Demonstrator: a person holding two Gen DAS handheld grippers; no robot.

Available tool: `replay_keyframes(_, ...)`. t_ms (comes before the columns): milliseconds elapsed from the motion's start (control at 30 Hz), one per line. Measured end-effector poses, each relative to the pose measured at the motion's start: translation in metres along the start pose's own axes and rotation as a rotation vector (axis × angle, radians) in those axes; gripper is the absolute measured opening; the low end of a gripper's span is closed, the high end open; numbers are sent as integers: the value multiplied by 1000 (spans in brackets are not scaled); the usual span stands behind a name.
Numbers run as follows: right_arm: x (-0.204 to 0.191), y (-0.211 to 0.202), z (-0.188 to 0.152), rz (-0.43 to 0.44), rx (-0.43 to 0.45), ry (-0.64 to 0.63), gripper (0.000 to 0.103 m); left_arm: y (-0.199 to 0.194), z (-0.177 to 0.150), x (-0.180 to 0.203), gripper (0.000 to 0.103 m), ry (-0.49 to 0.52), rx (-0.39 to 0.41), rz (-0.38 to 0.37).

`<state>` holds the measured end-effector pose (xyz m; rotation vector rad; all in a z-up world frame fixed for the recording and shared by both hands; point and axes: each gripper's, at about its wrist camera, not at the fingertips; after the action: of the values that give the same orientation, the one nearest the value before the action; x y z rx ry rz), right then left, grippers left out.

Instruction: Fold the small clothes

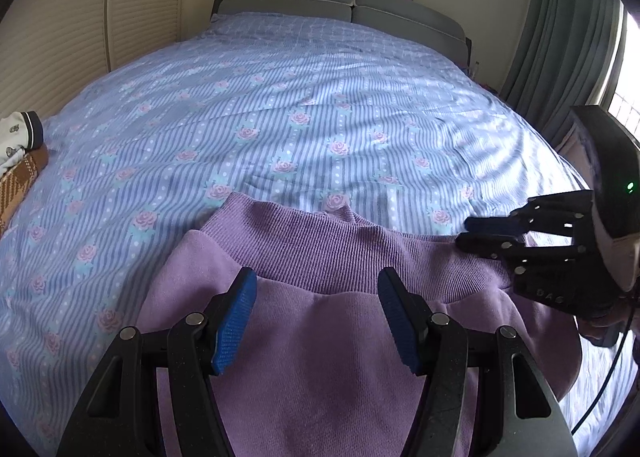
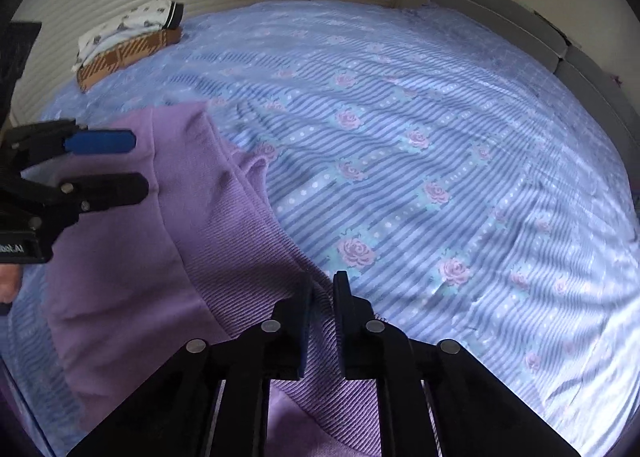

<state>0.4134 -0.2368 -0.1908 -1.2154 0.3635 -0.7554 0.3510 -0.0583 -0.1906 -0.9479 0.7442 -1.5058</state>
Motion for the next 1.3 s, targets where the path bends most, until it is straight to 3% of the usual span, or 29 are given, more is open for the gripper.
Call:
replay_keyframes(67, 0, -12, -9, -3, 38, 71, 27, -2, -1, -2, 62, 2, 1, 3)
replay_keyframes(200, -3, -23, -34, 28, 58, 155, 27, -1, -6, -8, 62, 4, -3, 5)
replay_keyframes(400, 14, 3, -55, 87, -9, 297, 28, 20, -10, -13, 63, 14, -35, 45)
replay_keyframes(600, 0, -25, -63, 3, 33, 397, 29, -3, -15, -14, 62, 37, -1, 61)
replay_keyframes(633, -6, -36, -70, -19, 54, 424, 32, -11, -17, -14, 63, 43, 4, 58)
replay_keyframes(700, -18, -62, -90, -63, 112, 503, 51, -24, -23, -16, 63, 56, 9, 57)
replay_keyframes(800, -38, -99, -129, -88, 214, 660, 71, -43, -35, -19, 63, 62, 8, 46)
replay_keyframes(900, -59, -119, -166, -91, 262, 824, 73, -57, -51, -20, 63, 68, -7, 45)
replay_keyframes(1167, -79, -93, -233, 156, 321, 1110, 72, -72, -82, -16, 63, 112, 24, 38)
replay_keyframes(1300, -68, -78, -235, 164, 332, 1110, 68, -65, -85, -20, 63, 118, 37, 68)
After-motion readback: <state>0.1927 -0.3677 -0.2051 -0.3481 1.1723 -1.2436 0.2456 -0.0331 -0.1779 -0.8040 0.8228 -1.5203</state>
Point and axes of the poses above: each gripper's, at about its wrist camera, not at the fingertips, and y roughly the way its jaws point, x to its right, z to its top, and after that the axes turned 15 degrees about -x, right-handed
